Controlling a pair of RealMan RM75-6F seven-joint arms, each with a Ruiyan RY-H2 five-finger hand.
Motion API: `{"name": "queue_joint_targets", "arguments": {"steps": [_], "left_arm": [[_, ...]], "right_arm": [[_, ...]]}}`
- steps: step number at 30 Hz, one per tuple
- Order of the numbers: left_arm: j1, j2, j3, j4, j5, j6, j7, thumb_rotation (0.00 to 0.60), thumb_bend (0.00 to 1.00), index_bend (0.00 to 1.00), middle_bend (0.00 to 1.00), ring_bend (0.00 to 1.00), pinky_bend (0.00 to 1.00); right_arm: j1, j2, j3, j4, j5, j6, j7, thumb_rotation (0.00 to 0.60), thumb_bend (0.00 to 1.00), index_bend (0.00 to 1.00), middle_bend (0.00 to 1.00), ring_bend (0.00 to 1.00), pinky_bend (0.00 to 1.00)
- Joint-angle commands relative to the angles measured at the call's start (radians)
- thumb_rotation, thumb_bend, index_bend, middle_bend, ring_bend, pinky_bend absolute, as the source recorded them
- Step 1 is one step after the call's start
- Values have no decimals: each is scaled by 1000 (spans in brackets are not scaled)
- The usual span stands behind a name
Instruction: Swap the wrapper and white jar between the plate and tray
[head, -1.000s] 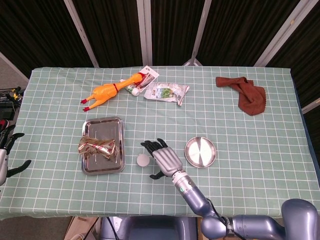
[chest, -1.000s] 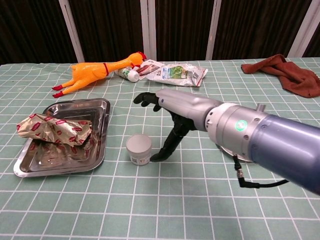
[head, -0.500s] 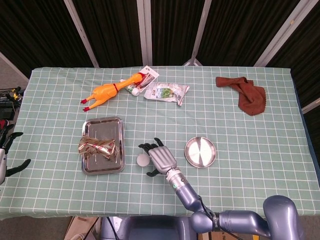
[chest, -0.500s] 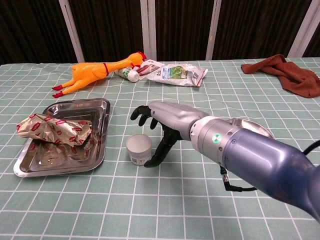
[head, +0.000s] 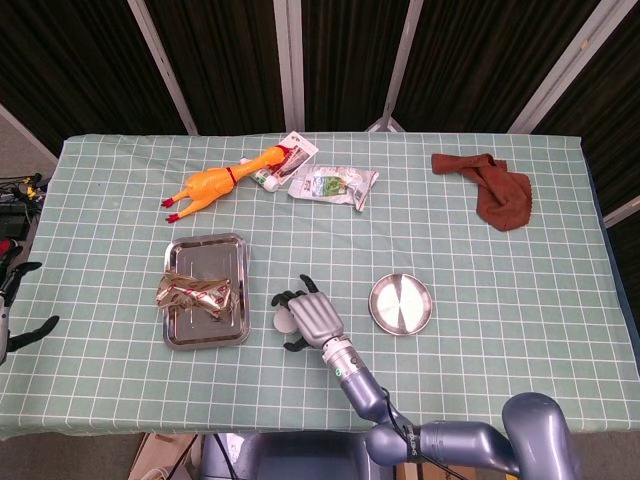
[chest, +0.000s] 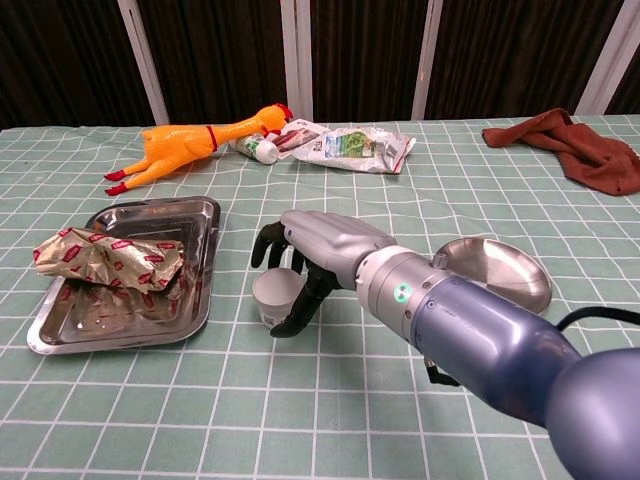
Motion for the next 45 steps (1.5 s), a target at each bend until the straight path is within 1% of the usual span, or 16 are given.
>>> {"name": "queue_joint_targets", "arguments": {"steps": [1,7,14,18,21,25,31,35,39,45], "left_arm": [[2,-1,-3,-1,1,4,-4,600,201,261,101,32,192],[5,-3,-7,-2,6,6,-12,600,200,262,101,33,197],[8,-3,-11,-5,6,5,-18,600,200,262,101,33,201],[8,-3,-12,-5,7,1,-20,600,200,263,101,33,207],[9,-4,-14,-4,6,-1,-20,600,201,263,101,33,208],[10,-2,-16,-1,6,-1,-19,600,201,263,101,33,208],[15,-1,-24,5,1,9,-15,600,201,265,104,33,208],[15,-1,-21,3,10,7,-14,600,201,265,106,33,208],[13,-7,-15,2,20,4,0,600,201,265,108,33,208],[15,-18,-13,-2,29,11,27,600,201,265,109,33,208]], "right_arm": [[1,-10,-1,17,-8,6,9,600,129,371,379,409,56],[-1,-25,1,45,-24,22,15,600,158,423,442,473,93],[-8,-43,-2,78,-53,39,38,600,238,489,509,545,131],[-13,-47,-3,89,-68,42,55,600,262,518,528,567,147],[-17,-45,-4,91,-81,47,63,600,264,521,530,569,149],[-20,-23,11,60,-103,70,61,600,264,523,529,569,149],[-31,68,59,-36,-112,105,34,600,263,524,529,569,149],[-62,181,78,-100,-90,123,0,600,263,524,530,569,149],[-115,299,65,-148,-62,125,0,600,264,524,529,569,149],[-181,418,21,-154,-51,97,67,600,264,524,530,569,131]]}}
